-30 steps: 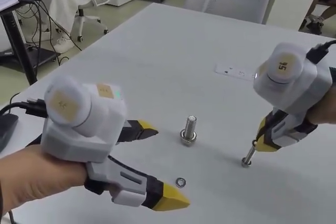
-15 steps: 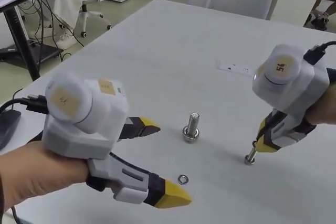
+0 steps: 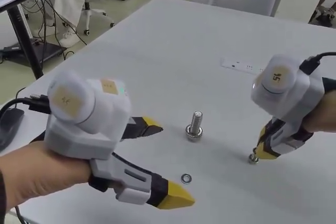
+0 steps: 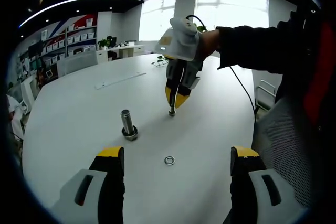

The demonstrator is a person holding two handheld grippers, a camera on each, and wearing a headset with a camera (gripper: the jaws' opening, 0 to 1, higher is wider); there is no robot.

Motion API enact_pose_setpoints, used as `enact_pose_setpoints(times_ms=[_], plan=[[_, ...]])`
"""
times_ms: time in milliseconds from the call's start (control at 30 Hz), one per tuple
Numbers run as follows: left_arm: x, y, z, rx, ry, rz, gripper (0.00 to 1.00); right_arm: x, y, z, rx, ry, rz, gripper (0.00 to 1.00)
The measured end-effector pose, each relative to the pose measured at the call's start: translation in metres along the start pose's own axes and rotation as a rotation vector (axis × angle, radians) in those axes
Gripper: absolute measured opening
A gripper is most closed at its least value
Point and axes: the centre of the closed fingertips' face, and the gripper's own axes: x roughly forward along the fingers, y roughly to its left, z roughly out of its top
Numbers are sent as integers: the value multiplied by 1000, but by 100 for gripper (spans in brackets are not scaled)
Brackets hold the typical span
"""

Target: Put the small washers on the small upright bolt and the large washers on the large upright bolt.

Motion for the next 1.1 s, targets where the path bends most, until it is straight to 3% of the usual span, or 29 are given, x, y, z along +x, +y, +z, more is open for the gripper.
enact_pose_setpoints(times_ms=[567,1100], plan=[[1,2,-2,-5,5,0,83,13,1,-2,3,4,18,14],[1,0,-2,-4,4,-3,83,10,3,-5,25,-4,11,18]])
